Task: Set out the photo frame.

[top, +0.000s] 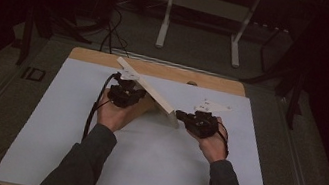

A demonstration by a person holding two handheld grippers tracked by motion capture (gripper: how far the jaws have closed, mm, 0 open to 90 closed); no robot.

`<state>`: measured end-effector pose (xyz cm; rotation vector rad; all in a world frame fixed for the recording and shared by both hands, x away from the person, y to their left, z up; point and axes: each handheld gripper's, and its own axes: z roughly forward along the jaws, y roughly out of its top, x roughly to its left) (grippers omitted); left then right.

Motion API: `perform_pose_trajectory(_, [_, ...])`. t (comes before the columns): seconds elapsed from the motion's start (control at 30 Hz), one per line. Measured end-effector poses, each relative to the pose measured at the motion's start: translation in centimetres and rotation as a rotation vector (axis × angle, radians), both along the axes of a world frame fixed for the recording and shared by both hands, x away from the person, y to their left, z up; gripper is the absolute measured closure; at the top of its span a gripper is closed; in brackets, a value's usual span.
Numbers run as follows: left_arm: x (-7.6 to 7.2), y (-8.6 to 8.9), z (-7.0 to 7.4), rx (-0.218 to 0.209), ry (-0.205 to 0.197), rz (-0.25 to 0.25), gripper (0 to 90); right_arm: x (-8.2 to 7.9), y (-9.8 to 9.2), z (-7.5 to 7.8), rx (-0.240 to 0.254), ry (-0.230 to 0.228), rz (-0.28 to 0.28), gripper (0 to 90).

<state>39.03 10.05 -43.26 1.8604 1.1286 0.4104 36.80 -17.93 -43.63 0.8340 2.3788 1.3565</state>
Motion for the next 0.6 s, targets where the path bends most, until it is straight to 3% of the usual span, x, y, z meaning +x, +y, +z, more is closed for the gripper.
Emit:
perform_pose_trajectory(0.23, [0.0, 0.1, 0.2, -0.035, -0.007, -0.022, 90.0, -0.8, 0.9, 0.0, -0.009, -0.007, 0.05, 89.8])
perform_pose_trajectory(0.37, [-0.1, -0.4, 0.0, -0.019, -0.01, -0.054, 90.0, -1.1, 1.6, -0.1, -0.006, -0.008, 0.075, 89.8])
perform_pose_trajectory(0.6, [-0.1, -0.5, -0.1, -0.011, -0.009, -0.066, 90.0, -1.3, 2.4, 0.0, -0.017, -0.009, 0.101, 89.8])
